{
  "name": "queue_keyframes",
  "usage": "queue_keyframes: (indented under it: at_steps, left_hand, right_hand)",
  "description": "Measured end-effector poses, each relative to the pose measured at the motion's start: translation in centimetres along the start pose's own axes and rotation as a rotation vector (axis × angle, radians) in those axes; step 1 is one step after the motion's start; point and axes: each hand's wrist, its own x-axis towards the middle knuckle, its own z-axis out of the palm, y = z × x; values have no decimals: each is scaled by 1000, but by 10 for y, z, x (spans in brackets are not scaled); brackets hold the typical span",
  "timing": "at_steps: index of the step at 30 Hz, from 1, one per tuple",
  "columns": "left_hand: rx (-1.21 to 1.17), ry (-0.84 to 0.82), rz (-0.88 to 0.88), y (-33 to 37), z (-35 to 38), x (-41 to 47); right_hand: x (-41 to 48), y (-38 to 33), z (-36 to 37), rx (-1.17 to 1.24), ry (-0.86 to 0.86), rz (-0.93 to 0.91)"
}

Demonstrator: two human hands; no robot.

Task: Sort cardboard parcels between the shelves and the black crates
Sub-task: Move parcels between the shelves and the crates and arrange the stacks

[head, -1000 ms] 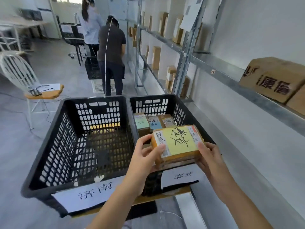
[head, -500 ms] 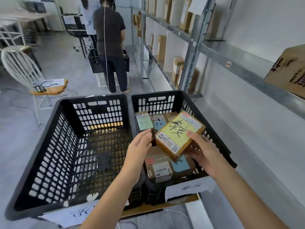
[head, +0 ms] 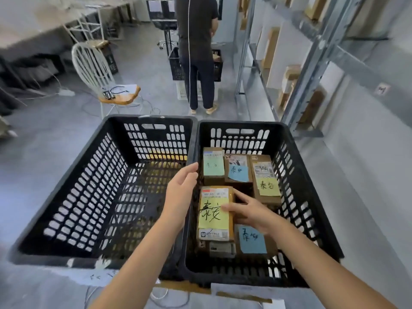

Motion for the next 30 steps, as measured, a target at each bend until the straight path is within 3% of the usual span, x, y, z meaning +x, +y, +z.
queue_keyframes:
  at_steps: [7,15,19,30]
  left_hand:
    - [12,147,-5,-5,3,8]
    - [181,160,23,-8,23,8]
    - [350,67,48,-11,35,5]
    - [632,-145,198,16,10,-21]
  right_hand:
    - [41,11,5,29,24,22]
    - [52,22,0,-17,11,22]
    - [40,12,4,-233,52,-47]
    - [-51,-27,3,-798,444,-475]
